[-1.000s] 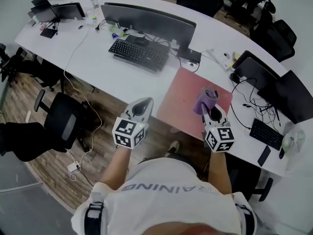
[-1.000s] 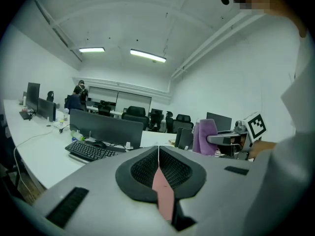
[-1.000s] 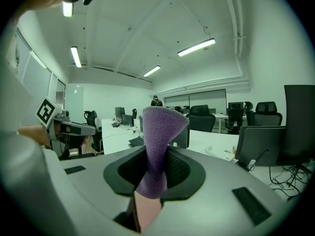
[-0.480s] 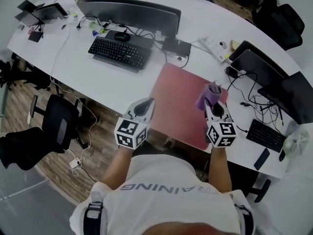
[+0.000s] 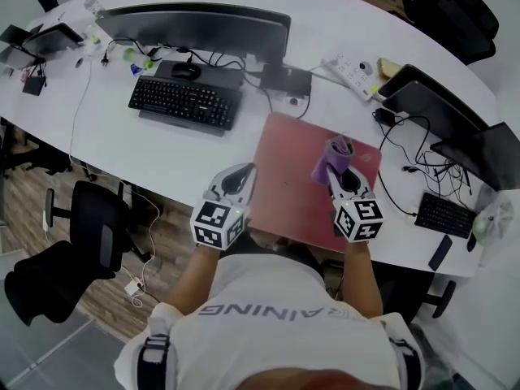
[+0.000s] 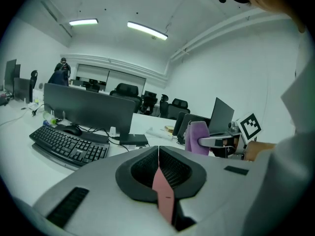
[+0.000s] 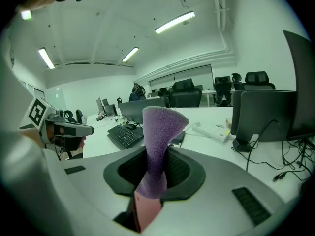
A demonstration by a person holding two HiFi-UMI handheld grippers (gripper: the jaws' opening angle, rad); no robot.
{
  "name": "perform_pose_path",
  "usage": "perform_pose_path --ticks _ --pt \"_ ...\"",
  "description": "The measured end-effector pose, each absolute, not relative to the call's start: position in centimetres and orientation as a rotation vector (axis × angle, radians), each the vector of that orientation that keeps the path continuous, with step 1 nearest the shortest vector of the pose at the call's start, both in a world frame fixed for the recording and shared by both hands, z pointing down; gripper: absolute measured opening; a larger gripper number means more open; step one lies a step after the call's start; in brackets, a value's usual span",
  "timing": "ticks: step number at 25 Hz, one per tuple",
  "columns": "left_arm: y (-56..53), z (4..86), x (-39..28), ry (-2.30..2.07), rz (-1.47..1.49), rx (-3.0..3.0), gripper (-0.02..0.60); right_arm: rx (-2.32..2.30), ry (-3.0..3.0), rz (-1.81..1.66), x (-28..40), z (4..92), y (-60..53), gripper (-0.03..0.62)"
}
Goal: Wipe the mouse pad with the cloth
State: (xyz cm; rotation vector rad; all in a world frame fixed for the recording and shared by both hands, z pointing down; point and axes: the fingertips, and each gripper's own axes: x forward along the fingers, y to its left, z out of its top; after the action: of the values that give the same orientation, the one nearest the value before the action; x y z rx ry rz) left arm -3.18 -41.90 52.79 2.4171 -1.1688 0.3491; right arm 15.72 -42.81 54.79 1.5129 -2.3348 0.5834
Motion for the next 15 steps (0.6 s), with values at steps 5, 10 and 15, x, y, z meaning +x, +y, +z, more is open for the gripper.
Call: perform_pose_path --ticks 5,10,15 --pt "-46.6 53.9 -7.6 -1.141 0.361 2.422 0.032 1.477 -2.302 0.640 10.1 57.1 -46.5 0.098" --pt "-49.7 55.9 -12.1 -1.146 0.384 2.377 0.032 1.358 -2.316 0.702 3.1 60.4 -50.5 0.100" --pt "-51.2 57.6 -14.9 -1.149 0.408 2.331 0.032 1.200 -2.250 0.843 -1.8 65.5 -54.0 0.099"
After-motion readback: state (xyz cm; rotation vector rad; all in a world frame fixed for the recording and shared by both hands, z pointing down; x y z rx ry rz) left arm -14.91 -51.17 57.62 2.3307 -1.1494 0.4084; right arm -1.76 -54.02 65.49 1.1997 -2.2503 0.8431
